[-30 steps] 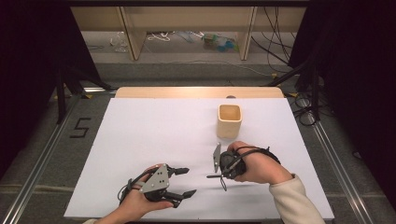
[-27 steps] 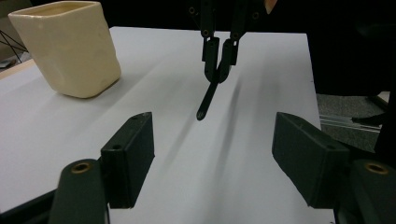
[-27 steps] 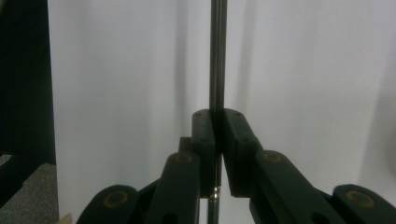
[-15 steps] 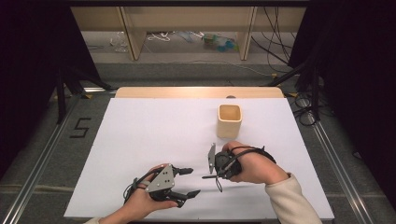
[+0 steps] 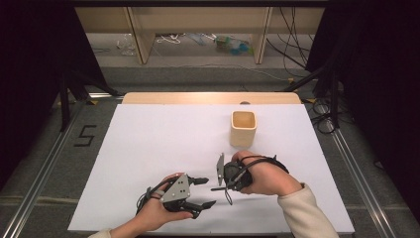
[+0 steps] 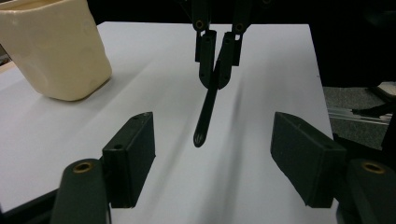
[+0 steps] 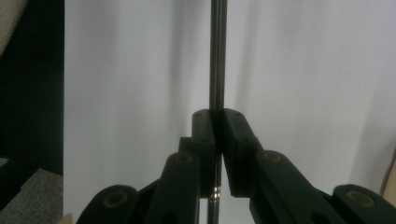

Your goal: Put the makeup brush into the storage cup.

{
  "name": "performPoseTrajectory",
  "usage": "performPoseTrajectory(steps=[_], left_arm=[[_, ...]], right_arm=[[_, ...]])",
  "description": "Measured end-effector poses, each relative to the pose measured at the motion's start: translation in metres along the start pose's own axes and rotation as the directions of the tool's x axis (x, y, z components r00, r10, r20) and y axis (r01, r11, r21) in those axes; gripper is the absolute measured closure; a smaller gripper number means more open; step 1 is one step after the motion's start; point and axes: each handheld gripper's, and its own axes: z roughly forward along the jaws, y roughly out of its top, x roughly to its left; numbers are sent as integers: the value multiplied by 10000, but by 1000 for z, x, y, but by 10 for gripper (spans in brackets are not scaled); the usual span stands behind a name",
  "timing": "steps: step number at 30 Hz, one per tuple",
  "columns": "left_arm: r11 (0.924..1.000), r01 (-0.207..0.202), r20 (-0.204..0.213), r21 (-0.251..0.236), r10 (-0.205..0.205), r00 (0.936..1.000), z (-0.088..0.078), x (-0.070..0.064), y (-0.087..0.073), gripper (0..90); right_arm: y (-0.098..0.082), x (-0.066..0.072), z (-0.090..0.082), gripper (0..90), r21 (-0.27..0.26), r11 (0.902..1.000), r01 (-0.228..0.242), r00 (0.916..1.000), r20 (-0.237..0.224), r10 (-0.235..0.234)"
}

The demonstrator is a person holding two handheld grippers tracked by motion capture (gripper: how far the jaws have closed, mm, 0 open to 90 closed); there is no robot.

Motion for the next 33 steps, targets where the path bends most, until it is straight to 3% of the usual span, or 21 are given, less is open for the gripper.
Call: performPoseTrajectory(steps=[2, 3, 5, 7, 8, 9, 10, 13, 22, 24, 25, 28, 31, 33], left_arm=[[10000, -60, 23, -2, 60, 10000, 1, 1, 0, 312], [10000, 31, 22, 21, -31, 10000, 2, 0, 0, 315], [9998, -192, 50, 89, 192, 9998, 3, 2, 0, 321], [9999, -65, 36, 130, 65, 10000, 5, 1, 0, 325], [9999, -70, 51, 132, 69, 10000, 5, 1, 0, 326], [9999, -48, 69, 128, 47, 10000, 6, 1, 0, 327], [9999, -67, 65, 153, 66, 10000, 6, 1, 0, 329], [9996, -171, 86, 218, 169, 9998, 8, 1, 1, 337], [9995, -179, 107, 268, 177, 9998, 12, 1, 2, 377], [9990, -265, 104, 349, 261, 9996, 13, 1, 2, 399], [9992, -213, 115, 342, 209, 9997, 14, 1, 2, 409], [9985, -300, 128, 461, 294, 9995, 15, 2, 2, 447], [9978, -369, 123, 551, 362, 9993, 16, 3, 2, 481], [9972, -450, 177, 589, 440, 9989, 16, 3, 2, 515]], right_arm=[[0, 0, 0, 842, -23, 10000, 65, 10000, 1, -65], [0, -2, 0, 841, 15, 9993, 382, 9993, 60, -382], [1, -2, 0, 842, 35, 9997, 239, 9997, -56, -238], [1, 0, 0, 842, -36, 10000, 13, 10000, -67, -13], [1, -1, 0, 841, 44, 9996, 269, 9996, -79, -268], [1, -1, 1, 841, 23, 9999, 163, 9998, -96, -163], [1, -2, 1, 842, -35, 9994, 355, 9994, -51, -355], [2, 1, 1, 841, 13, 10000, -65, 9999, -145, 65], [3, 1, 3, 842, -1, 10000, 85, 9999, -134, -85], [3, -1, 3, 842, 78, 9995, 302, 9994, -144, -301], [3, 1, 3, 841, 18, 10000, 78, 9999, -126, -78], [3, -2, 3, 842, -1, 9987, 511, 9986, -143, -511], [4, -1, 3, 841, 112, 9988, 474, 9988, -99, -473], [5, 1, 4, 842, -4, 9999, 124, 9997, -233, -124]])
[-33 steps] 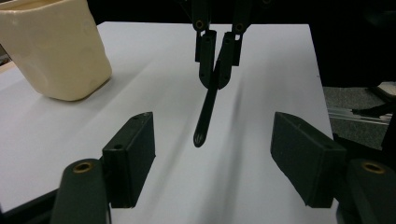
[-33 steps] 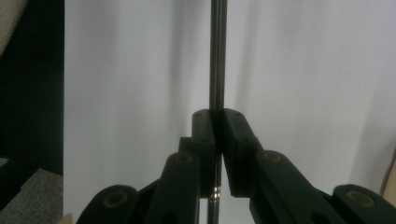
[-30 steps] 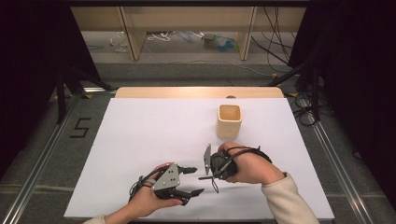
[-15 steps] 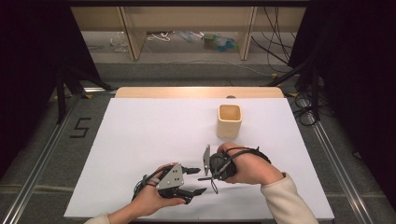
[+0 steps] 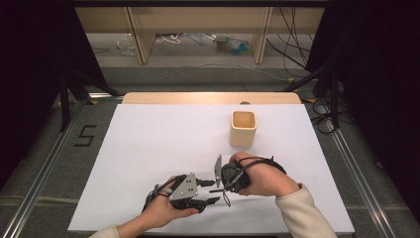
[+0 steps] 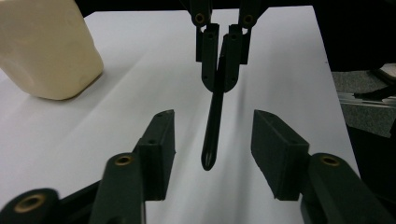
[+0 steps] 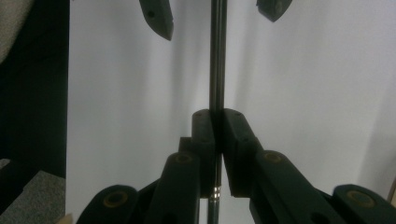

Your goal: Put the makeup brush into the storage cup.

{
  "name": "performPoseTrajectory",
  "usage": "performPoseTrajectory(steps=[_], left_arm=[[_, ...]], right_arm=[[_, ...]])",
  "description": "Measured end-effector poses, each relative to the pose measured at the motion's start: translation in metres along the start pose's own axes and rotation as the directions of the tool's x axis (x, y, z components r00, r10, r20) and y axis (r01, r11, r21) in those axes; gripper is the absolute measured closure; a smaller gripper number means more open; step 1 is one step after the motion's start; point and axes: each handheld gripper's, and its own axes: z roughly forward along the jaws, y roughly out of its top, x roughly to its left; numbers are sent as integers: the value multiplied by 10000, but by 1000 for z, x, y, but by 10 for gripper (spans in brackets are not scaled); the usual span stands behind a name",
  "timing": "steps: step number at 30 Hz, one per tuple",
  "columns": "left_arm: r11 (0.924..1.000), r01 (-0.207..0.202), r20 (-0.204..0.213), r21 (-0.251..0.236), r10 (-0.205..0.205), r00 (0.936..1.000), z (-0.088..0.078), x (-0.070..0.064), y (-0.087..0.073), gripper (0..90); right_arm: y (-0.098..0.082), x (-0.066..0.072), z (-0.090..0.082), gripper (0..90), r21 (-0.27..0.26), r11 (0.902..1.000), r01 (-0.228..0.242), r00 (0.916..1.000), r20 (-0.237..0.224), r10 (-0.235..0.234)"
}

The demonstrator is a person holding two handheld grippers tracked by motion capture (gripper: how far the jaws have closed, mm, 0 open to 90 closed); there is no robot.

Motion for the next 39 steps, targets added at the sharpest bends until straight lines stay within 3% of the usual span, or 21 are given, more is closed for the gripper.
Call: performPoseTrajectory(steps=[4, 10, 13, 15, 17, 23, 24, 26, 29, 30, 32, 34, 35, 39], left_arm=[[9999, -76, 67, 124, 75, 9999, 2, 0, 1, 562], [9995, -62, 73, 295, 60, 10000, 5, 1, 0, 622], [9989, -128, 111, 443, 124, 9999, 6, 1, 0, 662], [9983, -114, 108, 564, 108, 9999, 6, 2, 0, 688], [9982, -90, 139, 591, 82, 9999, 8, 2, -1, 706], [9977, -144, 182, 664, 132, 9997, 9, 2, -1, 742], [9972, -191, 178, 722, 178, 9997, 9, 2, -1, 753], [9970, -167, 212, 752, 151, 9997, 10, 2, -1, 767], [9970, -164, 204, 756, 149, 9997, 11, 2, -1, 783], [9970, -142, 216, 761, 126, 9997, 11, 2, -1, 789], [9969, -127, 204, 777, 111, 9997, 11, 3, -2, 797], [9968, -134, 204, 793, 119, 9997, 10, 2, -1, 802], [9966, -151, 222, 810, 134, 9997, 10, 3, -1, 806], [9952, -271, 314, 944, 242, 9992, 9, 2, 0, 827]], right_arm=[[0, -1, 0, 841, 61, 9997, 244, 9997, 22, -244], [1, 2, -1, 841, 1, 10000, -43, 10000, 80, 43], [2, 1, 0, 842, -42, 10000, 33, 10000, 64, -32], [2, 0, 0, 841, 33, 9994, 338, 9994, 19, -338], [3, 2, 0, 841, -37, 10000, 8, 10000, 66, -8], [3, 1, 0, 842, -43, 10000, -13, 10000, 1, 13], [3, -1, 0, 841, 29, 9995, 300, 9995, -24, -300], [4, 2, 1, 841, -44, 10000, -51, 10000, -22, 51], [4, 2, 1, 841, -17, 10000, 47, 10000, 69, -47], [3, 0, 1, 841, 55, 9993, 374, 9993, 9, -374], [4, 1, 2, 841, -63, 9999, 117, 9999, 67, -116], [4, 0, 1, 841, 2, 9995, 309, 9995, 30, -309], [4, 2, 1, 841, -80, 9999, 87, 9999, 94, -86], [5, 2, 2, 834, -71, 9998, 188, 9997, 143, -187]])
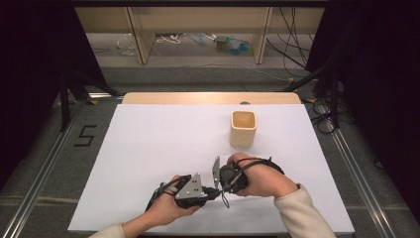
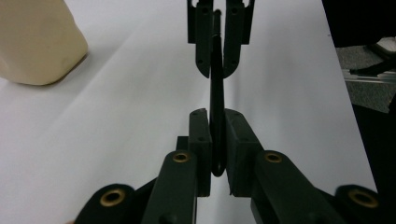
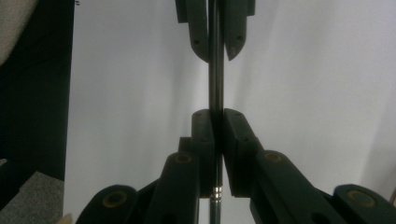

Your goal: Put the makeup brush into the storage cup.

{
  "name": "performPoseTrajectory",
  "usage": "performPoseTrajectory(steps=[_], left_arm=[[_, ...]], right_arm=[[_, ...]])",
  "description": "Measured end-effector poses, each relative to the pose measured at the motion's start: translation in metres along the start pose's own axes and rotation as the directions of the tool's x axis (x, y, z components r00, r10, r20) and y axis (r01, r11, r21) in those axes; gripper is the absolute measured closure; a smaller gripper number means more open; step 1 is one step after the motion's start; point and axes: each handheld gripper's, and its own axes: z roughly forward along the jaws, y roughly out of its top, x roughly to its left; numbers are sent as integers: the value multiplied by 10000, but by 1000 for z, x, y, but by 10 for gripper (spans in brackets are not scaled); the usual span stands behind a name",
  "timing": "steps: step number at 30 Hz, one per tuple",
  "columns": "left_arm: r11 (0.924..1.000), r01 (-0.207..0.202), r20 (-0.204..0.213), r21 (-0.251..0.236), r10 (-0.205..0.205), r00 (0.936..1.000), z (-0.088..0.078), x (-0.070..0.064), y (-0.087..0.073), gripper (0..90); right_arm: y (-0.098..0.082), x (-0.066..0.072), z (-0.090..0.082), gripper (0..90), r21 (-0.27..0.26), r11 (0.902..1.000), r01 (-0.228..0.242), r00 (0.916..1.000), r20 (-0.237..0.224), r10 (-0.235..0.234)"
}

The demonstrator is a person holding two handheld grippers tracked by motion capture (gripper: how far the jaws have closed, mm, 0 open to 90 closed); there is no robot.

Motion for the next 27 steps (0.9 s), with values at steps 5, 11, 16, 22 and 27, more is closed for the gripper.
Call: performPoseTrajectory(steps=[5, 11, 16, 22, 27], left_arm=[[10000, -25, 37, 14, 25, 10000, -1, -1, 1, 836], [10000, -13, -30, -62, 13, 10000, -3, 0, 0, 836], [9993, 239, -38, -297, -241, 9997, -4, 0, -2, 836], [9989, 298, -251, -364, -307, 9992, -6, 2, -4, 836], [9975, 434, -401, -551, -456, 9982, -8, 1, -5, 836]], right_arm=[[0, 0, 0, 814, -52, 9999, -132, 9999, -25, 132], [-9, -7, -2, 536, -871, 9950, -490, 9983, 286, 517], [-23, -5, -7, 383, -1948, 9652, -1745, 9825, 302, 1837], [-47, -6, -18, 281, -3334, 9016, -2758, 9510, 417, 3063], [-66, -2, -19, 241, -4737, 8145, -3350, 9113, 568, 4079]])
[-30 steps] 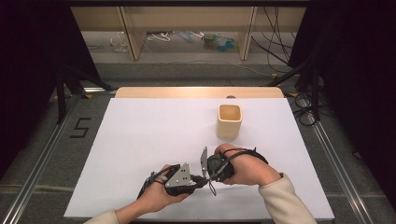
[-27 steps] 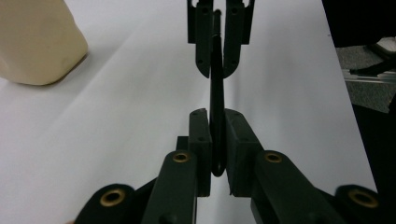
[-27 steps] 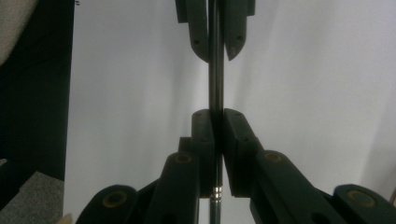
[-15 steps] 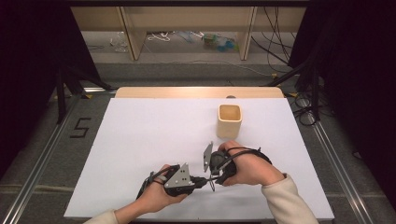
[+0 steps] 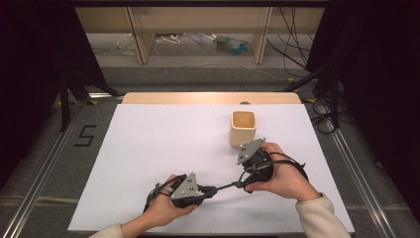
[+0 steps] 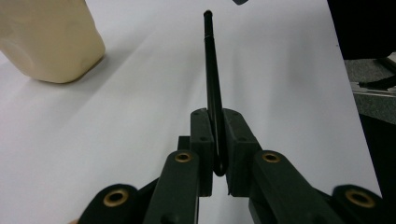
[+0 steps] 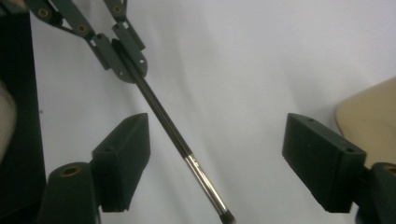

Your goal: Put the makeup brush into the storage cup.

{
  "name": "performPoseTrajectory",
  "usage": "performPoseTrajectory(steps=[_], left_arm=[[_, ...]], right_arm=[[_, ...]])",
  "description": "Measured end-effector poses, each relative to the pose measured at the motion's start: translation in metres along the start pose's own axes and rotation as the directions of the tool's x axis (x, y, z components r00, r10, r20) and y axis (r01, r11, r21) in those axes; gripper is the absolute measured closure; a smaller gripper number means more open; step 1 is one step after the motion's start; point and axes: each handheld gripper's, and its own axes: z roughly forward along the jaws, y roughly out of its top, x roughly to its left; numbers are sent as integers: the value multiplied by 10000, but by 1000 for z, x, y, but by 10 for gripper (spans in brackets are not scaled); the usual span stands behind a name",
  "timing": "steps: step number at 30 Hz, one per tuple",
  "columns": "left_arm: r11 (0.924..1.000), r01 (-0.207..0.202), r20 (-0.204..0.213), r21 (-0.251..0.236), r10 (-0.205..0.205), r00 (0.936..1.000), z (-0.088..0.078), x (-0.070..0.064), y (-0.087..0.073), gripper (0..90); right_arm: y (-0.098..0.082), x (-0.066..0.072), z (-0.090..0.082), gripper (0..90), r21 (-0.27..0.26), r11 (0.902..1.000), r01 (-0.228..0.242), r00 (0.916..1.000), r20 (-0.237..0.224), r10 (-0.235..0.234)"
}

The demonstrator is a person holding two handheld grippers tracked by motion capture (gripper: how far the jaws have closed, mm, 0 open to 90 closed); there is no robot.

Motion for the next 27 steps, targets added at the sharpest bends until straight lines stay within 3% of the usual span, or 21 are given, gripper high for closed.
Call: performPoseTrajectory(steps=[6, 9, 11, 13, 14, 20, 21, 27], left_arm=[[9994, 295, -227, -189, -299, 9993, -4, 2, -3, 836], [9992, 295, -352, -288, -305, 9989, -7, 4, -3, 836], [9980, 462, -411, -434, -480, 9980, -7, 4, -4, 836], [9986, 388, -438, -361, -404, 9982, -9, 5, -4, 836], [9983, 410, -490, -405, -430, 9979, -10, 5, -4, 836], [9972, 483, -620, -565, -518, 9967, -12, 6, -3, 836], [9972, 481, -626, -566, -516, 9967, -12, 6, -3, 836], [9965, 504, -703, -660, -550, 9960, -12, 6, -3, 836]], right_arm=[[-17, -3, -2, 219, -1053, 9916, -746, 9959, 435, 796], [-25, -5, -4, 212, -1853, 9757, -1166, 9913, 394, 1259], [-30, -6, -6, 201, -2138, 9675, -1348, 9883, 412, 1468], [-34, -7, -7, 193, -2399, 9575, -1601, 9840, 383, 1742], [-37, -7, -7, 193, -2650, 9472, -1804, 9798, 362, 1968], [-53, -4, 0, 206, -2994, 9217, -2468, 9632, 285, 2672], [-56, -3, 2, 205, -3100, 9120, -2685, 9555, 340, 2929], [-62, -2, 8, 202, -3243, 8989, -2947, 9472, 252, 3196]])
